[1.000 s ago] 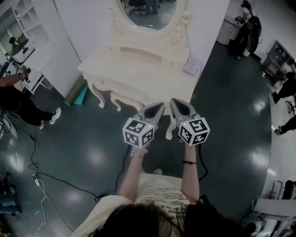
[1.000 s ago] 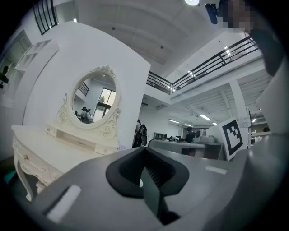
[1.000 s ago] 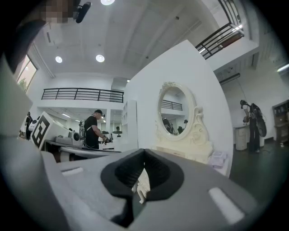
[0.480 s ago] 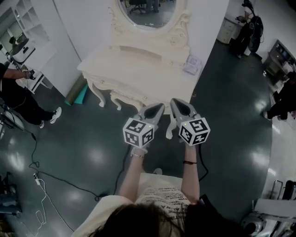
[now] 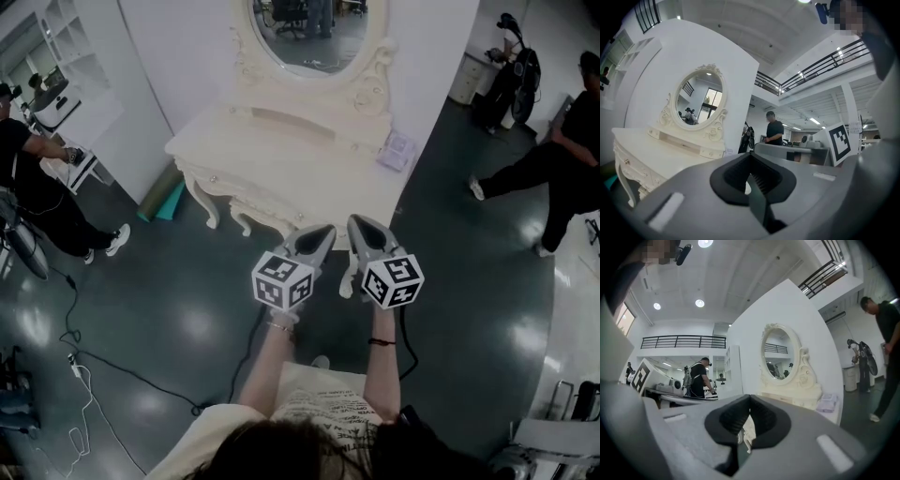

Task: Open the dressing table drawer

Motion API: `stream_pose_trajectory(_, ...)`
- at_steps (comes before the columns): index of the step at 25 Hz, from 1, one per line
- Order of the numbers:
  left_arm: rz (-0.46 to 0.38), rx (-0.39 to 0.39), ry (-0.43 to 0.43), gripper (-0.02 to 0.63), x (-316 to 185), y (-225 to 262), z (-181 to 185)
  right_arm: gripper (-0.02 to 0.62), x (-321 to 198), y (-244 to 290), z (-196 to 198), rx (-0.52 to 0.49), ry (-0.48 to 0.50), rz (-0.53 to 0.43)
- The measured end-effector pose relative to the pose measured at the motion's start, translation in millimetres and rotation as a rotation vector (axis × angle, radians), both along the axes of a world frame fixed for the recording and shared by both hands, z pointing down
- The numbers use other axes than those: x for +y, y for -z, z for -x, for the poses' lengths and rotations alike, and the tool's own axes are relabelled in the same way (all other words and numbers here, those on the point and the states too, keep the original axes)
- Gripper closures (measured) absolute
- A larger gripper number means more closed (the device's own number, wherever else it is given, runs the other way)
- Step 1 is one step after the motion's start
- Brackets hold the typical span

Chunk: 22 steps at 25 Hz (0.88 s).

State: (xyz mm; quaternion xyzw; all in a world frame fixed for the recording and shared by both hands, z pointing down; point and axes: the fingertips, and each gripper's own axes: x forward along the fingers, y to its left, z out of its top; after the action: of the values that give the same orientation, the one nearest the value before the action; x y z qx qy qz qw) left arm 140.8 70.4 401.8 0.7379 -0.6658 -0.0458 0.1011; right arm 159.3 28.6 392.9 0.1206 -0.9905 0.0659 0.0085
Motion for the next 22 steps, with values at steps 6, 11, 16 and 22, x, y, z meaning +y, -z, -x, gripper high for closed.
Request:
stream_pose_trajectory(6, 0.005, 0.006, -0.022, 0.606, -19.9, -0.6, 21.0, 0.592, -18.7, -3.0, 19.5, 0.006, -0.02, 0.01)
stream_pose_trajectory(11, 0.007, 0.01, -0.051, 0.606, -37.8, -2.0, 41.9, 0.592, -35.3, -7.7, 40.3, 0.011, -0.046, 0.023)
stream_pose_trajectory(16, 0.006, 0.012, -0.078, 0.606, -57.2, -0.5, 64.2, 0.592, -54.0, -8.3, 62.1, 0.011, -0.069, 0.03)
stream_pose_trajectory(22, 0.017, 0.018, -0.105, 0.606, -78.7, -5.3, 92.1, 0.592, -73.9, -15.7, 88.2, 0.019, -0.091, 0.043)
